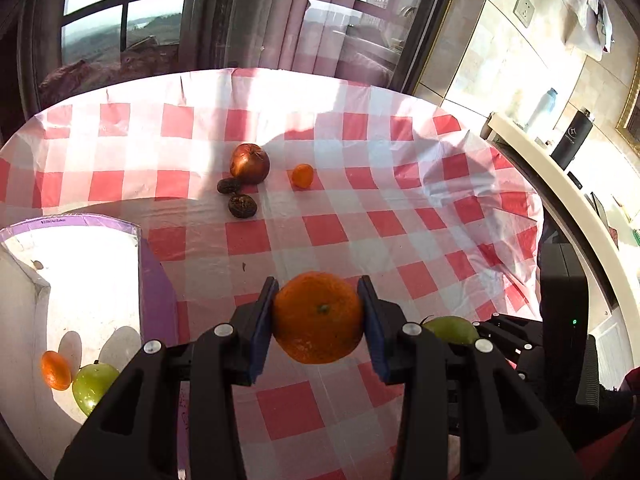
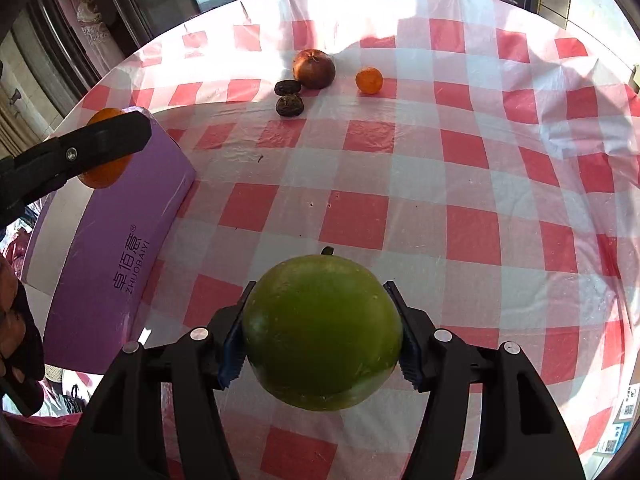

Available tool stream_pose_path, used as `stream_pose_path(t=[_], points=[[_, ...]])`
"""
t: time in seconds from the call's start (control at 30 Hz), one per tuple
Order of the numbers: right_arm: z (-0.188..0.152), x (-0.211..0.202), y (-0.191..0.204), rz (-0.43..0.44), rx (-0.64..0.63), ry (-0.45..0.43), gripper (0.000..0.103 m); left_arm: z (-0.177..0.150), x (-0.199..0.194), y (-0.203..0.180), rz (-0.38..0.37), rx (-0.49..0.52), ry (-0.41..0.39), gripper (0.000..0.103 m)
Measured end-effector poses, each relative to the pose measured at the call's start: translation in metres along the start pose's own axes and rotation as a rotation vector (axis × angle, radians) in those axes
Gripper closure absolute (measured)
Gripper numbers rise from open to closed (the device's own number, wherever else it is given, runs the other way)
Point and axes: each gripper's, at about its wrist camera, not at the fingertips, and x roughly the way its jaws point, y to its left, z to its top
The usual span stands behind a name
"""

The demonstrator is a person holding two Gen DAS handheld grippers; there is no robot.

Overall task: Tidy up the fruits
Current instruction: 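Carry the green citrus and the orange over the white box, then open both tools to drop the citrus and orange into the box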

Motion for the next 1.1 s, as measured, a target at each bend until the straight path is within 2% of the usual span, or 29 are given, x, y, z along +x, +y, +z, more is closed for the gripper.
stream_pose_path(t=[0.17,0.3,0.4,0.53,0.63,0.8,0.9,1.0,1.1], points=[[0.012,-0.003,0.053,0.063,-0.083,-0.024,0.043,0.001,-0.039,0.059,0.057,-0.090,-0.057,0.062],[0.027,-0.013,0.094,0.110,-0.161,-0.073,0.043,-0.003,-0.057,0.115,0.123,-0.177,-0.066,0.062],[0.040,-0.021,0.125,0.170,-0.205,-0.101,0.043,-0.007,-0.056,0.153,0.163,-0.216,-0.028,0.062],[0.054,-0.021,0.178,0.249,-0.325,-0.081,0.043,-0.008,-0.034,0.190,0.216,-0.152,0.060,0.062],[0.056,-0.009,0.223,0.269,-0.472,-0.003,0.043,-0.007,-0.011,0.214,0.234,-0.118,0.140,0.062],[0.037,0.037,0.279,0.122,-0.762,0.177,0.043,-0.009,0.025,0.242,0.203,-0.082,0.293,0.062],[0.029,0.063,0.290,0.072,-0.829,0.288,0.043,-0.015,0.040,0.246,0.201,-0.036,0.351,0.062],[0.021,0.084,0.299,0.016,-0.881,0.403,0.043,-0.020,0.048,0.247,0.205,-0.004,0.375,0.062],[0.013,0.098,0.306,-0.018,-0.928,0.478,0.043,-0.024,0.053,0.248,0.198,0.011,0.390,0.062]])
